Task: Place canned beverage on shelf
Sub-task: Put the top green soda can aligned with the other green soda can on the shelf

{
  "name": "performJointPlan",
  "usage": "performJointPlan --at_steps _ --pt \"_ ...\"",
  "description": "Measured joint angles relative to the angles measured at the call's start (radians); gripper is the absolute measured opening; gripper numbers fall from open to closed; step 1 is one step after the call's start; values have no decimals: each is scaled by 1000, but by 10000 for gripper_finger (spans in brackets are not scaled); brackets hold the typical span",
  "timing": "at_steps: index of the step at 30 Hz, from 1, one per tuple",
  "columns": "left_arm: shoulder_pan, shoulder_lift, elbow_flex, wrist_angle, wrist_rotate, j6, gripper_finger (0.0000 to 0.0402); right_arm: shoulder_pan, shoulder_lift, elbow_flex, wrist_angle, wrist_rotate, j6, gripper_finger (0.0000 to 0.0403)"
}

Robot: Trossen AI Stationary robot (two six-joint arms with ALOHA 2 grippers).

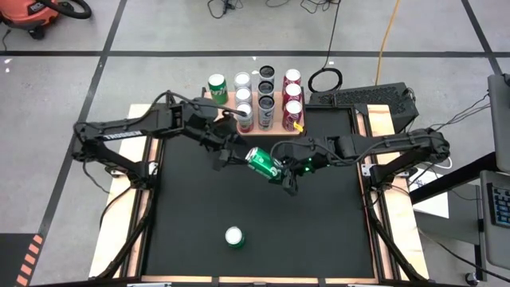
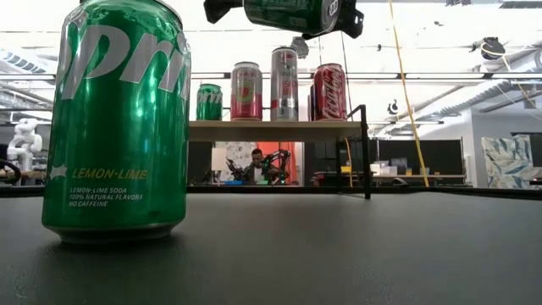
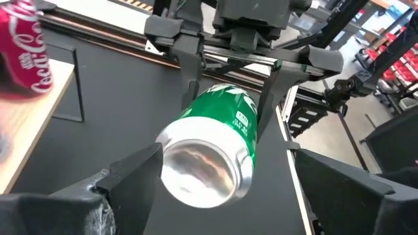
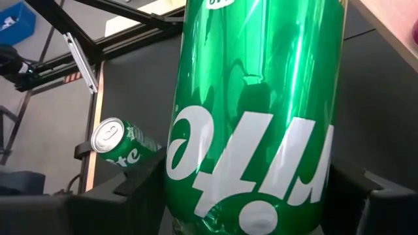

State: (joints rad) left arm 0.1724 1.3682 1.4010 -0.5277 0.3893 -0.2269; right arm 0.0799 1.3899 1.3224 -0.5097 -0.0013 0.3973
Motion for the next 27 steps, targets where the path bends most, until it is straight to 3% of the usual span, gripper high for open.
performJointPlan --at_steps 10,16,23,27 --pt "-5 69 0 31 3 6 352 0 0 0 8 -28 -27 274" --pt "-5 115 0 36 82 4 352 0 0 0 2 -30 -40 274" --pt "-11 125 0 44 86 -17 352 0 0 0 11 -26 -42 274" --pt "-11 125 0 43 85 -26 335 0 0 0 11 -27 -42 274"
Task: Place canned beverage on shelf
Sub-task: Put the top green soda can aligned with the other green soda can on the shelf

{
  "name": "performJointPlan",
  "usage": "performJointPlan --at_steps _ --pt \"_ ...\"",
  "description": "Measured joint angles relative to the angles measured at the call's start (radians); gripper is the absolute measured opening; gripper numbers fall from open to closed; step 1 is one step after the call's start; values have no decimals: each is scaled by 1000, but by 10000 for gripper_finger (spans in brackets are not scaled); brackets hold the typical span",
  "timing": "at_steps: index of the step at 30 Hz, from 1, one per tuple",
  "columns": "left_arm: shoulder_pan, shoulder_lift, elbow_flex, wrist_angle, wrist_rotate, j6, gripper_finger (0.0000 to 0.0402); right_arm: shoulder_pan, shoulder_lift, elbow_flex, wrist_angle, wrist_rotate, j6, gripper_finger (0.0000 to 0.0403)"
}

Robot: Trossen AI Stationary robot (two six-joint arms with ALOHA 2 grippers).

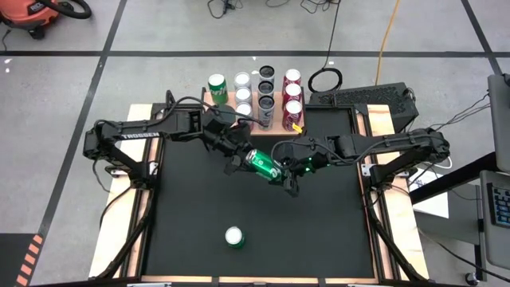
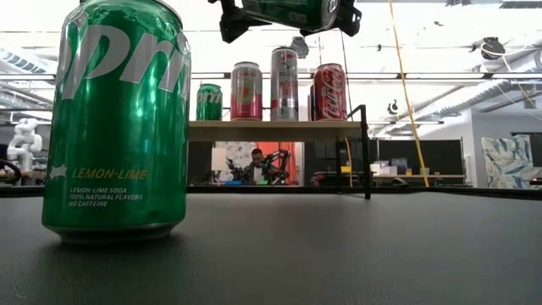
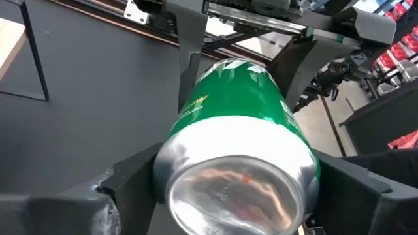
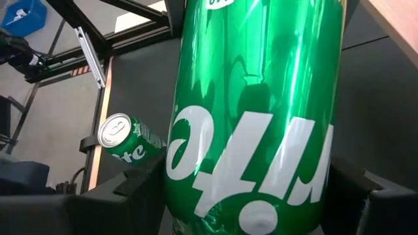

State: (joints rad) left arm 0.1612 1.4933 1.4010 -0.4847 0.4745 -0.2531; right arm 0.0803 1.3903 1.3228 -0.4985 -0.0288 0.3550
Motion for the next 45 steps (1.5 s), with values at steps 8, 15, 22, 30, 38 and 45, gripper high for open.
performJointPlan --at_steps 8,15,22,30,38,45 --pt "-1 0 0 2 8 4 294 0 0 0 0 -2 4 274" --pt "-4 -4 0 4 24 -3 291 1 0 0 18 -5 32 294" --pt "11 -29 0 7 74 -63 289 0 -18 1 37 2 91 362" --pt "37 -81 0 59 102 -63 289 -1 -101 5 137 -19 143 382" --pt "63 -145 1 175 101 -120 288 -1 -223 25 123 36 168 382" --pt "97 -200 1 309 49 -187 288 44 -259 25 134 181 222 381"
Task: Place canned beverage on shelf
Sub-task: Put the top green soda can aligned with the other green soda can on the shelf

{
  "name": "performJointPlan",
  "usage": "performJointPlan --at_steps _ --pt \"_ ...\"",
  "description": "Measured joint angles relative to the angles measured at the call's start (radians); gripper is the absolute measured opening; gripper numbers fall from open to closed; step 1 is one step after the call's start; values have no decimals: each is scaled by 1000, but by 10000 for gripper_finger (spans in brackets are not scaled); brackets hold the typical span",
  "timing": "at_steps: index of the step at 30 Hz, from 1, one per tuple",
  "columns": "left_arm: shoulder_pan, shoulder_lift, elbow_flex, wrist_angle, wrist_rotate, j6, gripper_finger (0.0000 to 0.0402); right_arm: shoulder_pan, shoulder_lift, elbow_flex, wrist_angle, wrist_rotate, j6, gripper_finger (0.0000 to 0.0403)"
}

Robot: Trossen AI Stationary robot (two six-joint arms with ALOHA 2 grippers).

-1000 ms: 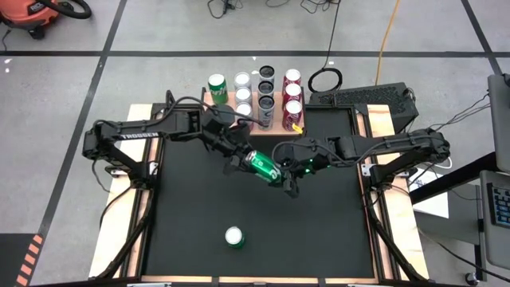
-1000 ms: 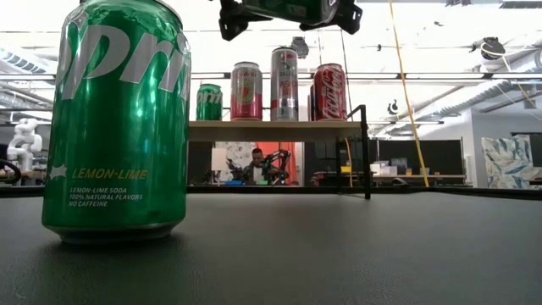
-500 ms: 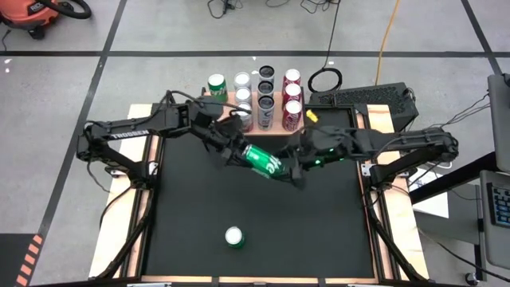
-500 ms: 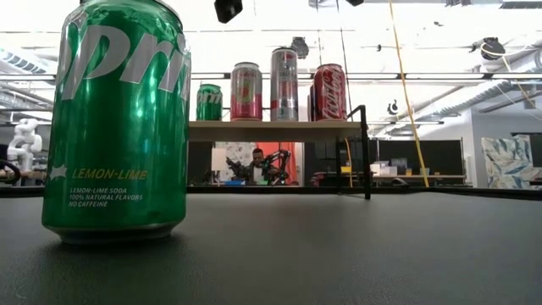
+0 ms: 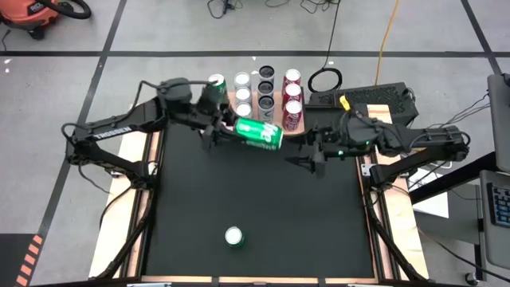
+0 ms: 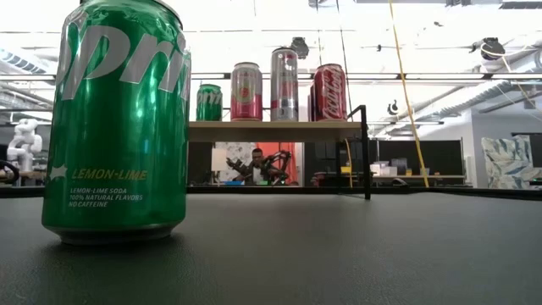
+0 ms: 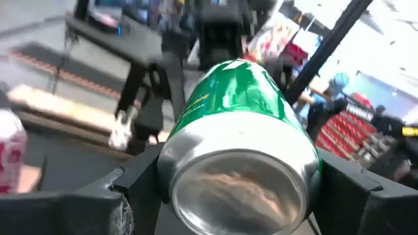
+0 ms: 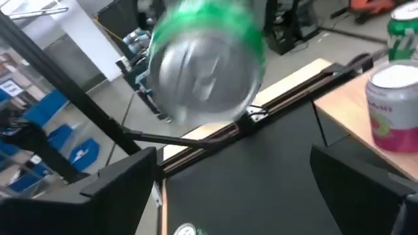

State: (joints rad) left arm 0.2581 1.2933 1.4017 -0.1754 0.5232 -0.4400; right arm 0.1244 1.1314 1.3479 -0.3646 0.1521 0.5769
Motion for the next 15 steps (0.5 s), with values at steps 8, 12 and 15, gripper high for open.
performJointPlan --at_steps 8,12,15 --pt "4 -17 0 264 -101 -52 288 37 149 -1 445 192 -224 380" --pt "0 -15 0 387 -139 -79 288 28 218 -1 706 266 -317 380" --pt "-4 -16 0 445 -169 -78 288 19 254 -1 875 294 -370 380"
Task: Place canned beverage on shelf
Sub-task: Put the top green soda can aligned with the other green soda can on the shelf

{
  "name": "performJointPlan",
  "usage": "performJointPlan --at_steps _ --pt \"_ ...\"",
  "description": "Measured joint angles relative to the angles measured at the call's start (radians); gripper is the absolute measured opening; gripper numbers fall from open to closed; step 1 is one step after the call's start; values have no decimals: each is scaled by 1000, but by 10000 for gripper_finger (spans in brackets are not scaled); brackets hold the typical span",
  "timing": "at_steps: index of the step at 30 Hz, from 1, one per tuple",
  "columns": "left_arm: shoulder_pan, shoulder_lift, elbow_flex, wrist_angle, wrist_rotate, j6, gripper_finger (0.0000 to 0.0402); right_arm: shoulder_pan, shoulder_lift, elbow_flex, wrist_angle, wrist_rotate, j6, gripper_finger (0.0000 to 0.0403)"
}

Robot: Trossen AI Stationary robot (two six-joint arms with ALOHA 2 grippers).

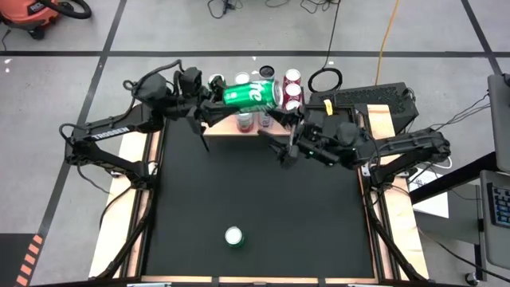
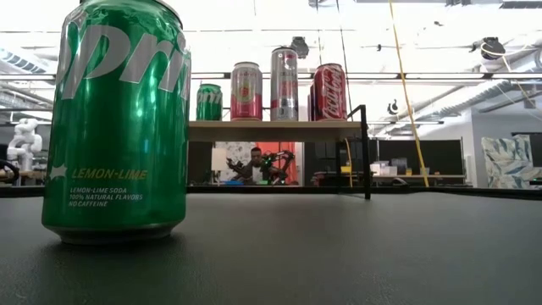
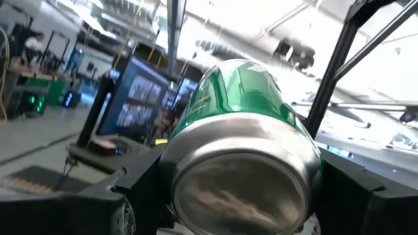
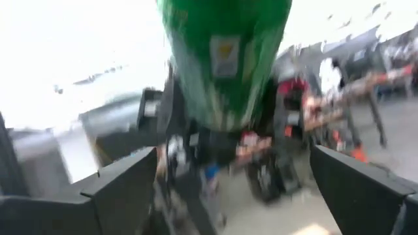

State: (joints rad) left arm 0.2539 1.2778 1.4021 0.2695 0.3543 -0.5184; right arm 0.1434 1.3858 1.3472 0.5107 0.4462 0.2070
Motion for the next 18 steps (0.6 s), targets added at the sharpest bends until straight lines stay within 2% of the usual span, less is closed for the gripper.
performJointPlan --at_steps 6,14,18 --pt "-3 4 0 68 -37 1 288 -34 36 0 245 0 -109 380" --pt "-39 38 0 70 -83 26 291 -66 37 51 209 -11 -149 380" --pt "-57 62 0 93 -99 27 291 -83 37 53 215 -67 -142 380"
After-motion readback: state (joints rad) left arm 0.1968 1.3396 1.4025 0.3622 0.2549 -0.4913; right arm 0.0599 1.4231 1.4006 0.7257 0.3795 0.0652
